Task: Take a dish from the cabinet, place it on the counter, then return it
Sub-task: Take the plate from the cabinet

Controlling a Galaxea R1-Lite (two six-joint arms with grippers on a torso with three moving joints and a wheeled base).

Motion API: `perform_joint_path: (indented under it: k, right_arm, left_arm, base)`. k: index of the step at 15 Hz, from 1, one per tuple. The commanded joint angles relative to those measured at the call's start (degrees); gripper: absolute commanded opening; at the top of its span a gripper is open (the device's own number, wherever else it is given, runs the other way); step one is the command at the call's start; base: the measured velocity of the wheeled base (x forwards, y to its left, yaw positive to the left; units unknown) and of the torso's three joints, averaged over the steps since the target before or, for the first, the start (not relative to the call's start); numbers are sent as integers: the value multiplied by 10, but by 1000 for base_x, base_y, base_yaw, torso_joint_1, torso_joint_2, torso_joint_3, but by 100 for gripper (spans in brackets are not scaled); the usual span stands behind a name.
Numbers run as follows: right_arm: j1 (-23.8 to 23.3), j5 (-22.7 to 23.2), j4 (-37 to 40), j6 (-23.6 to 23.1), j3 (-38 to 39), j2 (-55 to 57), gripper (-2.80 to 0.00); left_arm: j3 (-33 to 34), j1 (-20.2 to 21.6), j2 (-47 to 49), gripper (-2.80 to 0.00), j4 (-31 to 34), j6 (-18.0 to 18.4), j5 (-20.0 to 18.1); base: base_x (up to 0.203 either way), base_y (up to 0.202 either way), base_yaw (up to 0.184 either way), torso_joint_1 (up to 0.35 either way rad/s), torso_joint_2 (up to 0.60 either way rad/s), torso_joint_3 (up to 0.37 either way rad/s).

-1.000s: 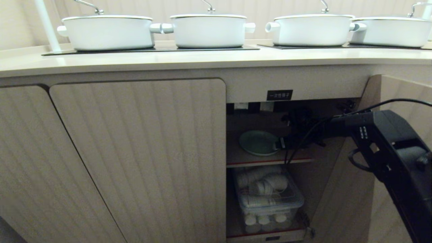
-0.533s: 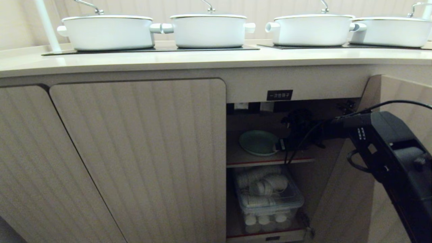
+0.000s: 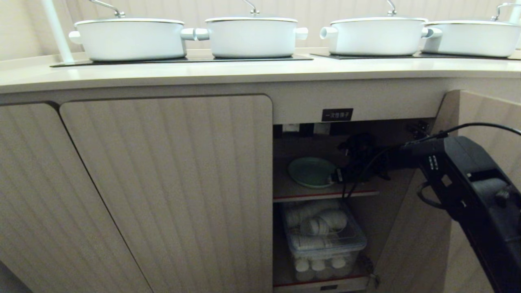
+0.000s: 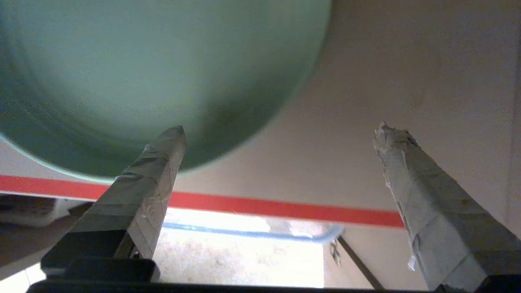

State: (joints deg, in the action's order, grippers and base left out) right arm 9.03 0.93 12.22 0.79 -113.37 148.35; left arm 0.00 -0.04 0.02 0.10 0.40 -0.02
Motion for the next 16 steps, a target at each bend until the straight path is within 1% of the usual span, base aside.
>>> perform_joint_path:
  k: [1,5,8,16]
  right_arm:
    - [0,3,-8,0,0,5,0]
    - [-1,2,-23,2,0,13,0]
    - [-1,1,-41,16,0,19,0]
    - [-2,0,-43,15,0,25,0]
  left_arm:
    - [0,-1,0,-280,0,0,0]
    - [0,0,0,-280,0,0,0]
    - [0,0,0,-280,0,-1,0]
    - [0,0,0,-280,0,0,0]
  base:
    - [0,0,0,0,0,0]
    - [0,0,0,0,0,0]
    - [0,0,0,0,0,0]
    - [0,0,0,0,0,0]
